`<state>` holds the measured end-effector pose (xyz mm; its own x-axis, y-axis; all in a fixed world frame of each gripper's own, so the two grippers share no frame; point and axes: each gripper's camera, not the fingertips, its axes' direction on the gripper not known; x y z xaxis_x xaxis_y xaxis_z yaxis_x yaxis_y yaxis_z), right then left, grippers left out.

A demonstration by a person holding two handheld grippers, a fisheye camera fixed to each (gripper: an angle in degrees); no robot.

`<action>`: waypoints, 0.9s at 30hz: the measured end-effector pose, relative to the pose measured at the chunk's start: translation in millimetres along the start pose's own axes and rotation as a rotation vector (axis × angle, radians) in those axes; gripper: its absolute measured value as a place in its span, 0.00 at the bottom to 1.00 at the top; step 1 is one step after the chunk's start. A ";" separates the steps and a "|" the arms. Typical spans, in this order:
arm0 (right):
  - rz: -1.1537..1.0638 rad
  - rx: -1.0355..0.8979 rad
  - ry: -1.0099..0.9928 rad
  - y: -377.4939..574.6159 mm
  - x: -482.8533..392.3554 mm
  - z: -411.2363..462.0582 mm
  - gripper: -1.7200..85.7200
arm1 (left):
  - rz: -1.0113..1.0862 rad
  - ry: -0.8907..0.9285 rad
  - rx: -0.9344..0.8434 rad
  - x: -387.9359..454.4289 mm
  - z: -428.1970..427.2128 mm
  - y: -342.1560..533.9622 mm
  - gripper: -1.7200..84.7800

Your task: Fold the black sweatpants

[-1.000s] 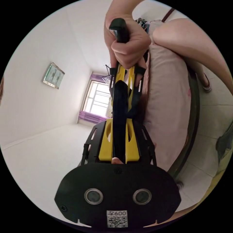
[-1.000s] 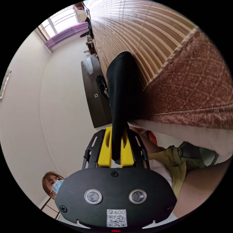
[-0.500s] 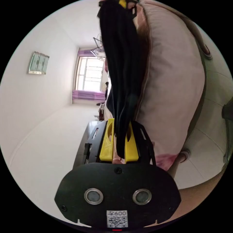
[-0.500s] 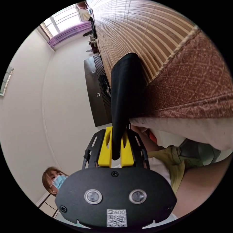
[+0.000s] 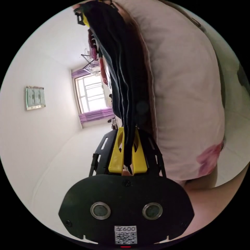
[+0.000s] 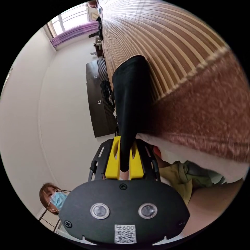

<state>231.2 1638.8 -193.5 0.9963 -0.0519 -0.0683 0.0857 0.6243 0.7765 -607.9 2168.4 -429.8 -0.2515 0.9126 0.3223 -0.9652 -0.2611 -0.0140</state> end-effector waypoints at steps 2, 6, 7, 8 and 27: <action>-0.031 0.029 0.051 -20.6 4.9 9.2 0.02 | 0.012 0.010 -0.010 -11.4 9.5 5.8 0.03; -0.015 0.031 0.080 -56.3 22.4 35.5 0.02 | -0.032 0.104 -0.064 -45.1 36.0 26.2 0.02; -0.001 0.034 0.079 -66.0 30.7 44.5 0.02 | -0.034 0.115 -0.075 -49.4 39.4 29.3 0.02; 0.009 0.042 0.078 -73.8 39.0 52.5 0.02 | -0.040 0.124 -0.094 -56.2 44.8 36.4 0.02; -0.325 -0.096 0.145 -136.9 134.7 143.3 0.02 | -0.463 0.190 -0.118 -139.9 -11.3 214.2 0.02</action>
<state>354.0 1434.7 -219.2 0.9059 -0.1531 -0.3950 0.3904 0.6637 0.6381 -780.3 1988.3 -488.6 0.2062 0.9681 0.1424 -0.9772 0.2112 -0.0208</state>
